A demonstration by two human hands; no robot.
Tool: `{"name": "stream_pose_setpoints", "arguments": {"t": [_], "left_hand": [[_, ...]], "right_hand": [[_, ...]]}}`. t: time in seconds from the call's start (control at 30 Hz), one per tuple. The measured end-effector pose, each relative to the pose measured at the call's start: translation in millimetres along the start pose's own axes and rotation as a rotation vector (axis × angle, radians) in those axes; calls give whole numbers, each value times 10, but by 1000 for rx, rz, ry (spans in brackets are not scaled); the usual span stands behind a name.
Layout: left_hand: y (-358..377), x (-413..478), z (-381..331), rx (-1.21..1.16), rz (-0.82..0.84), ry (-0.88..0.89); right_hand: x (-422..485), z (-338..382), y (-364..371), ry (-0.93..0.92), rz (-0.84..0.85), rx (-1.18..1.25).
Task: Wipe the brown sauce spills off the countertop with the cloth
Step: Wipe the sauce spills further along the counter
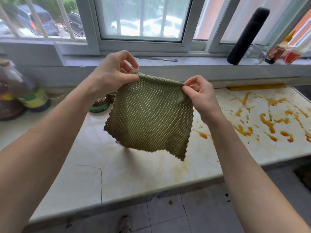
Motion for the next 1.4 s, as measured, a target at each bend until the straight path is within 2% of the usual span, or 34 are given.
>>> {"name": "stream_pose_setpoints", "arguments": {"t": [0.13, 0.2, 0.27, 0.37, 0.43, 0.5, 0.6, 0.67, 0.8, 0.87, 0.93, 1.03, 1.1, 1.23, 1.37, 1.4], "left_hand": [[246, 0, 341, 135, 6, -52], [523, -99, 556, 167, 87, -99], [913, -339, 771, 248, 309, -151], [1423, -870, 1103, 260, 684, -227], [1537, -1113, 1317, 283, 794, -275], [1455, -1109, 1508, 375, 683, -309], [1282, -982, 1633, 523, 383, -308], [1286, -927, 1610, 594, 293, -282], [1486, -874, 1571, 744, 354, -315], [1549, -893, 1603, 831, 457, -362], [1501, -968, 1722, 850, 607, -487], [1283, -1048, 1880, 810, 865, -691], [1227, -974, 1891, 797, 886, -675], [1349, -811, 1741, 738, 507, -488], [1390, -933, 1863, 186, 362, -662], [1346, -922, 1887, 165, 318, -659]], "right_hand": [[134, -591, 171, 164, -33, -126], [98, -924, 206, 233, -67, -177], [2, -1201, 216, 249, -38, -234], [-190, -1649, 237, 247, 168, -460], [-342, -1915, 213, 262, 284, -658], [-400, -2065, 155, 305, 243, -695], [-306, -2010, 186, 256, 48, -639], [-223, -1994, 326, 220, 30, -630], [-178, -2232, 617, 257, 115, -819], [-152, -2197, 631, 210, 14, -860], [-112, -2129, 555, 219, -86, -765], [-13, -2084, 411, 329, -89, -522], [6, -1969, 423, 345, -38, -352], [-7, -1663, 530, 320, 44, -151], [24, -1460, 444, 277, 59, -37], [29, -1432, 424, 269, 59, -21]]}}
Point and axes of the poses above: each hand's wrist, its own x-axis towards the middle knuckle, its own y-axis out of the palm, z = x × y, the point moved 7 cm from there along x, towards the middle knuckle, and after that the axes turned 9 degrees about y, right-handed, at the moved point
